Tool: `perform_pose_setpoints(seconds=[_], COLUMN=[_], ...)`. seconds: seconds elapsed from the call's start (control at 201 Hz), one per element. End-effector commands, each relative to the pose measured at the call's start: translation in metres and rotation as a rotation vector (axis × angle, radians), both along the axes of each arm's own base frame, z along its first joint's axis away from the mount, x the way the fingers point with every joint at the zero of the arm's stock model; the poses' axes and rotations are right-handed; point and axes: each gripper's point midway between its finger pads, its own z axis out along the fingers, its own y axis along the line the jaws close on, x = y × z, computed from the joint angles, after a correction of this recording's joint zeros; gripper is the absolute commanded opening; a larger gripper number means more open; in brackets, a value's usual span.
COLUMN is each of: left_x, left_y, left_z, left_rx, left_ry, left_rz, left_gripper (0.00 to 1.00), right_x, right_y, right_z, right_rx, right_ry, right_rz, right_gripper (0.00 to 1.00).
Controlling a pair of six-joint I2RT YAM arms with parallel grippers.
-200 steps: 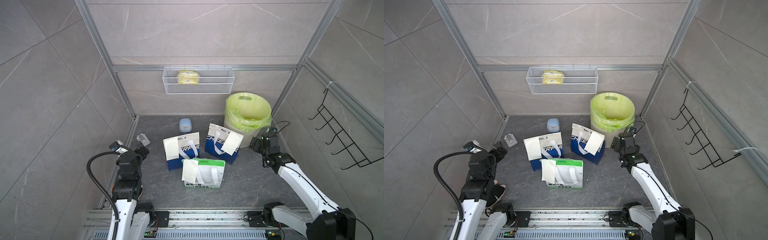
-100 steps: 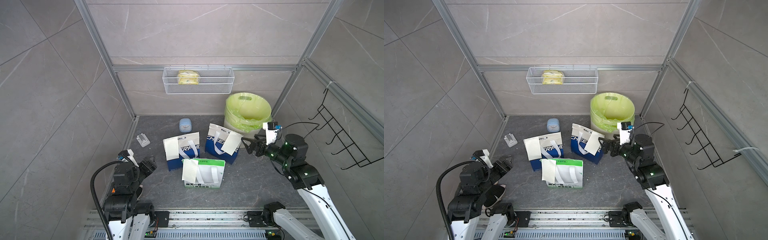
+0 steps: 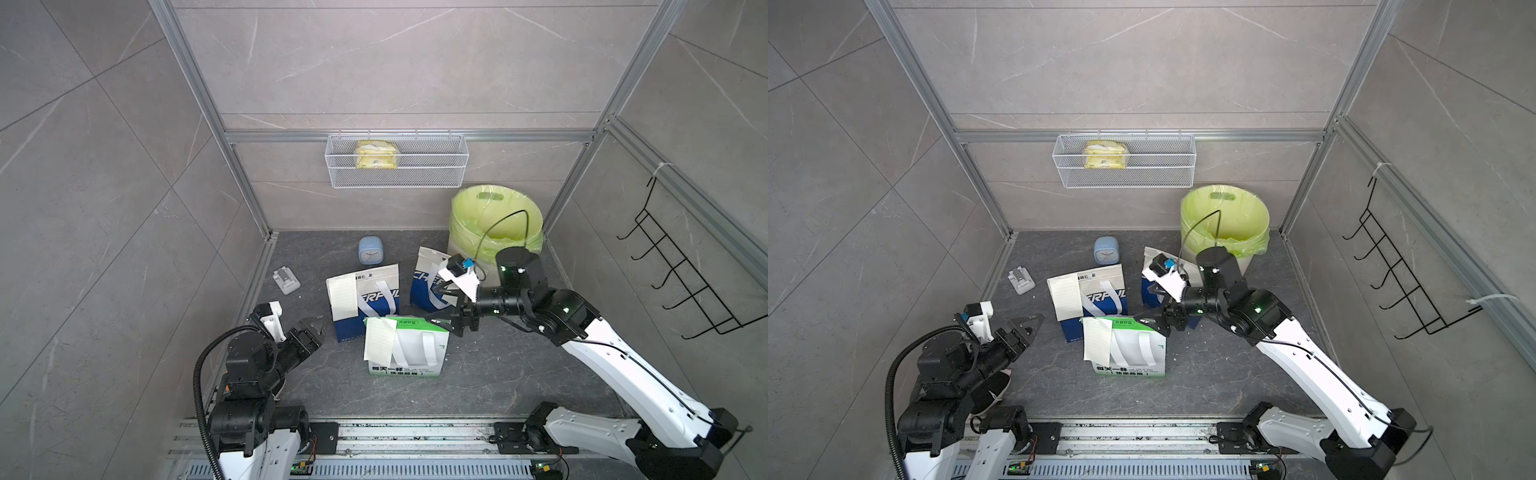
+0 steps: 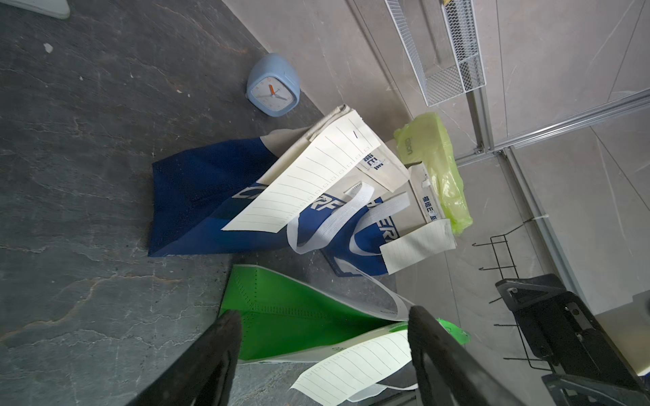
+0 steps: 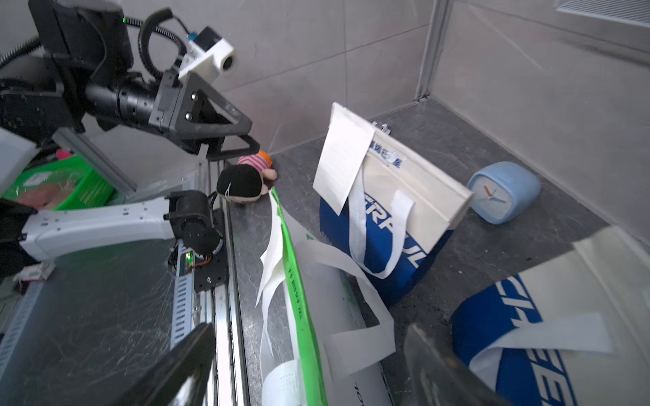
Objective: Shred takeout receipts and throw away
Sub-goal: Pick up the takeout bag at the center of the board.
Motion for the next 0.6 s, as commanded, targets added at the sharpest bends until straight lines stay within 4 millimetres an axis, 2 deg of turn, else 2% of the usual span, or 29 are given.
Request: perform_pose_setpoints(seconds=[0.0, 0.214, 0.304, 0.378, 0.433, 0.513, 0.592], left_x=[-0.001, 0.002, 0.005, 0.006, 0.006, 0.006, 0.007], left_y=[-0.010, -0.018, -0.020, -0.022, -0.021, -0.021, -0.021], left_z=[0.017, 0.018, 0.017, 0.019, 0.020, 0.024, 0.026], left_rx=[-0.063, -0.081, -0.091, -0.095, -0.093, -0.095, -0.103], left_ry=[-0.068, -0.088, -0.086, -0.091, -0.094, -0.105, -0.110], left_rz=[-0.052, -0.106, -0.121, -0.130, -0.129, -0.124, -0.120], left_gripper=[0.78, 0.78, 0.78, 0.78, 0.78, 0.78, 0.79], right_x=[-0.008, 0.004, 0.010, 0.011, 0.009, 0.008, 0.005], right_y=[0.002, 0.019, 0.024, 0.025, 0.026, 0.024, 0.020], right_z=[-0.029, -0.053, -0.060, -0.069, -0.072, -0.071, -0.066], right_rx=[-0.177, -0.298, -0.331, -0.362, -0.378, -0.385, -0.381], right_ry=[-0.007, -0.014, -0.034, -0.030, -0.023, -0.023, -0.032], right_rz=[0.037, 0.036, 0.022, 0.030, 0.039, 0.040, 0.033], right_gripper=[0.87, 0.78, 0.62, 0.58, 0.47, 0.32, 0.26])
